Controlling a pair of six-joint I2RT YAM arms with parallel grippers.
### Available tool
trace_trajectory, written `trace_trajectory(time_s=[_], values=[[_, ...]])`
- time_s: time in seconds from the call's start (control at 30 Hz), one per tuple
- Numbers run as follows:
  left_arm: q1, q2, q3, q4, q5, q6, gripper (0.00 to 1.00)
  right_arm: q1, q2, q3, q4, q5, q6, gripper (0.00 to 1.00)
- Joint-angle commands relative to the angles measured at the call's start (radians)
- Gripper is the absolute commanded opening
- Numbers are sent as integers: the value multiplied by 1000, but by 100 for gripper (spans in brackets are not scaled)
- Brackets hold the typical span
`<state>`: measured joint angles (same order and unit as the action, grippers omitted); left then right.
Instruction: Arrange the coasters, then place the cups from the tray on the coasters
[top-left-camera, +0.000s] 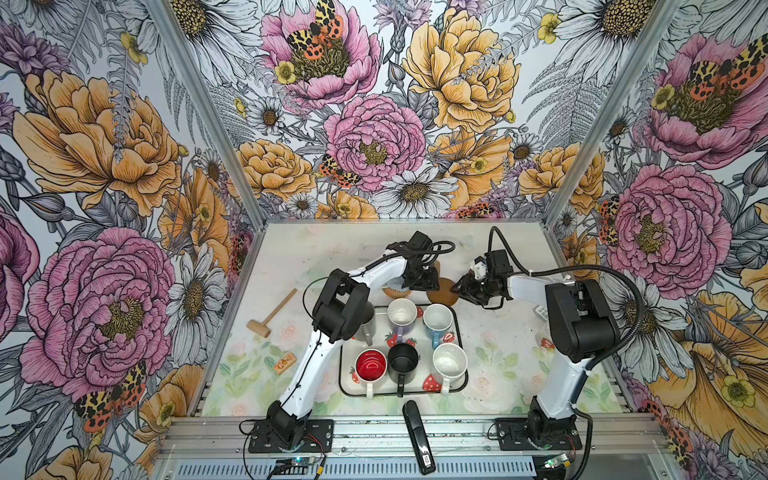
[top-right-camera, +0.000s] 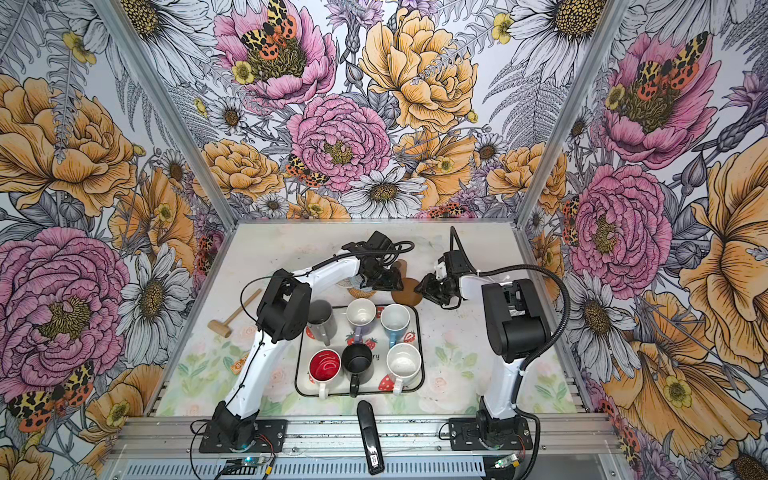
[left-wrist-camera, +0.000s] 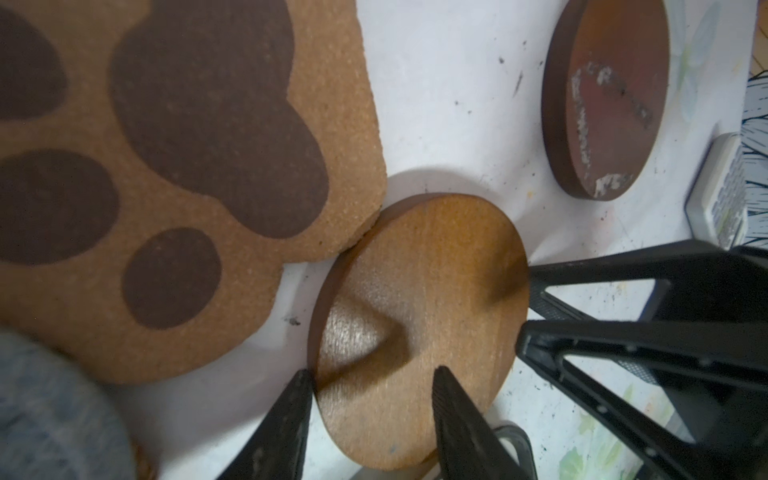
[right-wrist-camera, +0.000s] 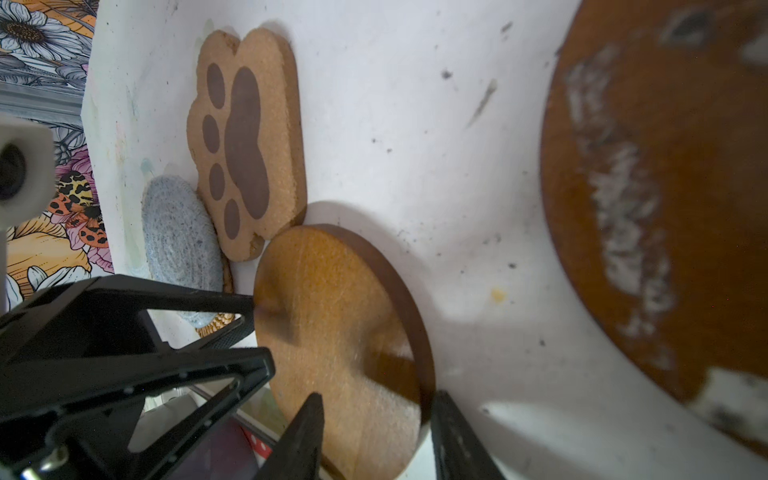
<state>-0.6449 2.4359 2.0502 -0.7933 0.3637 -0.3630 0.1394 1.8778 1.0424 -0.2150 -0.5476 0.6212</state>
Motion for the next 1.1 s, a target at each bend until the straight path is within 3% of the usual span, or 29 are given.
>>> trace_trajectory(time_s=[0.0,1.07], values=[[-25,65,30,3,61,-23,48,15,38,17,15,-22,12,43],[-36,290,418,3,126,-125,50,-75,95,147,12,-6,35,41]])
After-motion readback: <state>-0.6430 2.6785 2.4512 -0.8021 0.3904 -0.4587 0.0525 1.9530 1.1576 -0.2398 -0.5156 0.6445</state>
